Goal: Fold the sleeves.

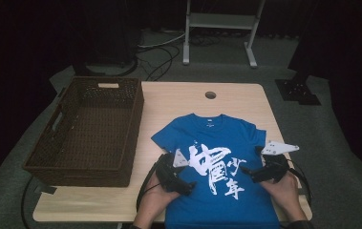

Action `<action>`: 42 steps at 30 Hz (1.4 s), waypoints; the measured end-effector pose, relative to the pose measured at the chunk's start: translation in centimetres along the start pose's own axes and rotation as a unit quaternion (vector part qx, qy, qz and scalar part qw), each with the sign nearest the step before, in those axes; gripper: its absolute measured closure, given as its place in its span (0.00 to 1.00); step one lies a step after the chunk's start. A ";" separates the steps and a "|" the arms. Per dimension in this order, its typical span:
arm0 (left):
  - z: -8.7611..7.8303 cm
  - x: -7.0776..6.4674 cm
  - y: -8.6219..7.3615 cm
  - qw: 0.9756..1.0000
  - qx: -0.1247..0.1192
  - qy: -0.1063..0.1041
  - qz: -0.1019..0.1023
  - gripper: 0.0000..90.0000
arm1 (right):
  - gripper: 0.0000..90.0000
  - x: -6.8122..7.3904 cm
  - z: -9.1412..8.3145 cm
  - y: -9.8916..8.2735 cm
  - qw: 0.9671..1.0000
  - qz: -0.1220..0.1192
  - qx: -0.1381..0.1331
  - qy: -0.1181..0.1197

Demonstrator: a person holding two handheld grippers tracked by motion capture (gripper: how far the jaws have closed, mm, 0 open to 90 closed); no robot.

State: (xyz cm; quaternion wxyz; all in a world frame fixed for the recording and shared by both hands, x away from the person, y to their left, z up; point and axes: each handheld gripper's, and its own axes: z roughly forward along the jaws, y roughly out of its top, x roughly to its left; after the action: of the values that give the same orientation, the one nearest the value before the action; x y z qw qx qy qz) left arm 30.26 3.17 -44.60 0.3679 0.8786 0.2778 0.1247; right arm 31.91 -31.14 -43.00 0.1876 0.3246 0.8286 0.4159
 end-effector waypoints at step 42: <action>0.0 0.0 0.0 1.000 0.001 -0.001 0.001 0.00 | 0.00 -4.0 1.1 1.3 0.999 0.027 -0.017 -0.026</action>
State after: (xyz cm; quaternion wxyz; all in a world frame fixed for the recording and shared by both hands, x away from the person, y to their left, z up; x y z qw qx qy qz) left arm 30.31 3.17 -44.59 0.3667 0.8796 0.2766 0.1239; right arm 35.92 -32.75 -42.44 0.2033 0.3548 0.8071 0.4259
